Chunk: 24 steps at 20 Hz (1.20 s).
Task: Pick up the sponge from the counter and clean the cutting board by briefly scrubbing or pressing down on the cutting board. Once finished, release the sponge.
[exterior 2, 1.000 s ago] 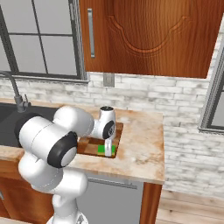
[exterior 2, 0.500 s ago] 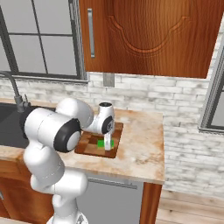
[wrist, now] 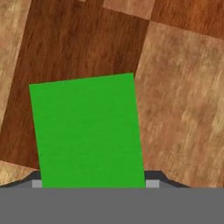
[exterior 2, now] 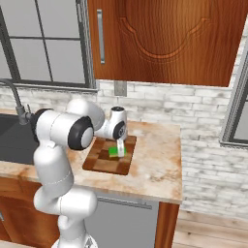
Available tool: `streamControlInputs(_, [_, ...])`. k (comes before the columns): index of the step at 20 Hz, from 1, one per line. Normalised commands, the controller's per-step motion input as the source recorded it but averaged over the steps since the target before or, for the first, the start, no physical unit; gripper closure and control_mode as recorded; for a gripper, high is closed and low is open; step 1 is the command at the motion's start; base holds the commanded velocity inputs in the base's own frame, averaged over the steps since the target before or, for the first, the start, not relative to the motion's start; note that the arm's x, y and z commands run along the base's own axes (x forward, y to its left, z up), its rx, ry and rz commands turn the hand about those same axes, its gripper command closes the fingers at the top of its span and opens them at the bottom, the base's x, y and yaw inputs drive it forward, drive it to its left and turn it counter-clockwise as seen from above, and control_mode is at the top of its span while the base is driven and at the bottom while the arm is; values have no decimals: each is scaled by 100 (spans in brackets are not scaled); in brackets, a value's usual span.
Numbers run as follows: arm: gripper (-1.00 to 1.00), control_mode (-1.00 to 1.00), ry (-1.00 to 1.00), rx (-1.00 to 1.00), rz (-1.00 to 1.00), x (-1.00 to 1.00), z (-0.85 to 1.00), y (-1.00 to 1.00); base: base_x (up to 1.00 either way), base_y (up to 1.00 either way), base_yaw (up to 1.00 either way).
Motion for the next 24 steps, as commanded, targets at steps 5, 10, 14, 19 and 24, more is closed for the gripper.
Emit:
streamControlInputs(5, [100,-100,-7,1,4,57,0,0,0,0,0])
streamControlInputs(10, [100,-100,-8,1,3,54,-2,0,0,0,0])
streamControlInputs(14, [100,-100,-3,1,0,51,-3,4,0,0,0])
streamControlInputs(19, [100,-100,0,0,0,30,-8,24,0,0,0])
streamControlInputs(24, [100,-100,0,0,0,2,-10,58,0,0,0])
